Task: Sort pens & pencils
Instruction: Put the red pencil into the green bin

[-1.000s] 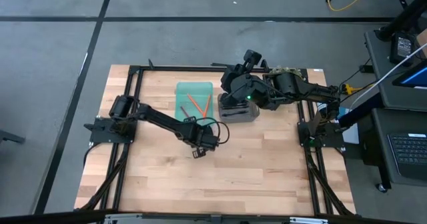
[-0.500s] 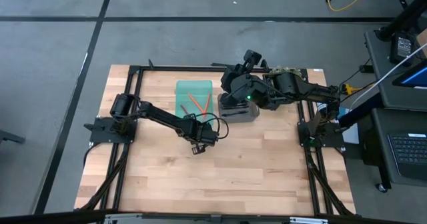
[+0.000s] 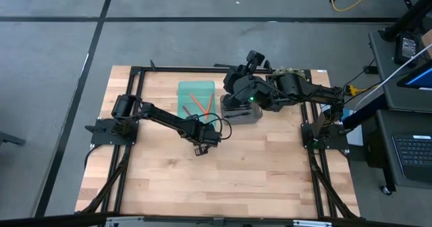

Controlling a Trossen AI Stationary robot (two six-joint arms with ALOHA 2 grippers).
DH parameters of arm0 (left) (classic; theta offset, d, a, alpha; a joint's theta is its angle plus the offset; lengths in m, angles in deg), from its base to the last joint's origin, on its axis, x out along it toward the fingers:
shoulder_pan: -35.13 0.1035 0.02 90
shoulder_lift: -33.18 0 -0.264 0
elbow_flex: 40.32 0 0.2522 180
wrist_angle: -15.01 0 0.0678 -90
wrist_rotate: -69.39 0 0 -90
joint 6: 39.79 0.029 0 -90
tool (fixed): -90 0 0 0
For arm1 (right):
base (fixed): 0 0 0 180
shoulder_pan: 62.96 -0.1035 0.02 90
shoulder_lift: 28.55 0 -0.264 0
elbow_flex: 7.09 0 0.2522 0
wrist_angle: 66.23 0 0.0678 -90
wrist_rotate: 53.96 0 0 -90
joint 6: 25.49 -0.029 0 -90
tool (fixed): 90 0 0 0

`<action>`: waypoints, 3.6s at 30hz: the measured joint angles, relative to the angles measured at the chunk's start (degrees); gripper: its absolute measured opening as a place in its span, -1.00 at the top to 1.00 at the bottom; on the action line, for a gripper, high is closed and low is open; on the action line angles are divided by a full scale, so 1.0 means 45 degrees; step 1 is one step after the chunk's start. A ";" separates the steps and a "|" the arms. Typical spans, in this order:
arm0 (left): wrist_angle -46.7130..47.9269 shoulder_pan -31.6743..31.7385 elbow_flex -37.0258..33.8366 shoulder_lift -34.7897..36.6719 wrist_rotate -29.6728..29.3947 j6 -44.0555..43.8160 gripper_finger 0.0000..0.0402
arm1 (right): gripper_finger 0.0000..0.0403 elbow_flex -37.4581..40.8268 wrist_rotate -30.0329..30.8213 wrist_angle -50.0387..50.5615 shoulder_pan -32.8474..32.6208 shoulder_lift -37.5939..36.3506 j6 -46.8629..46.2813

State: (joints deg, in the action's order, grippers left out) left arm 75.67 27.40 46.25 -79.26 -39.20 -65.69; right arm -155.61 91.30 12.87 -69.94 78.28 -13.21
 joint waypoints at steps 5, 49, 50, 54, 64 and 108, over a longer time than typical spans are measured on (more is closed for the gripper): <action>0.0000 0.0069 0.0000 0.0000 0.0005 0.0205 0.51 | 0.79 0.0000 0.0000 0.0000 0.0000 0.0000 0.0000; -0.0735 -0.0581 0.0010 0.0039 0.2614 -0.0597 0.51 | 0.79 -0.0005 -0.0005 -0.0262 0.0000 -0.0005 0.0005; -0.0762 -0.0663 0.0010 0.0039 0.2671 -0.0737 0.51 | 0.79 -0.0005 -0.0005 -0.0316 0.0000 -0.0005 0.0005; -0.0898 -0.1014 0.0010 0.0039 0.2731 -0.1184 0.51 | 0.79 -0.0005 -0.0005 -0.0378 0.0000 -0.0005 0.0005; -0.0982 -0.1525 0.0015 0.0034 0.3021 -0.1800 0.52 | 0.79 -0.0005 -0.0010 -0.0413 0.0000 -0.0005 0.0005; 0.0937 -0.1817 0.1356 -0.0045 0.1876 -0.1811 0.99 | 0.79 -0.0005 -0.0005 -0.0542 0.0000 -0.0010 0.0015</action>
State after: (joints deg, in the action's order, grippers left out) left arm 79.89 19.23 52.36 -79.46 -30.76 -73.84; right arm -155.64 91.28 10.43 -69.94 78.23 -13.15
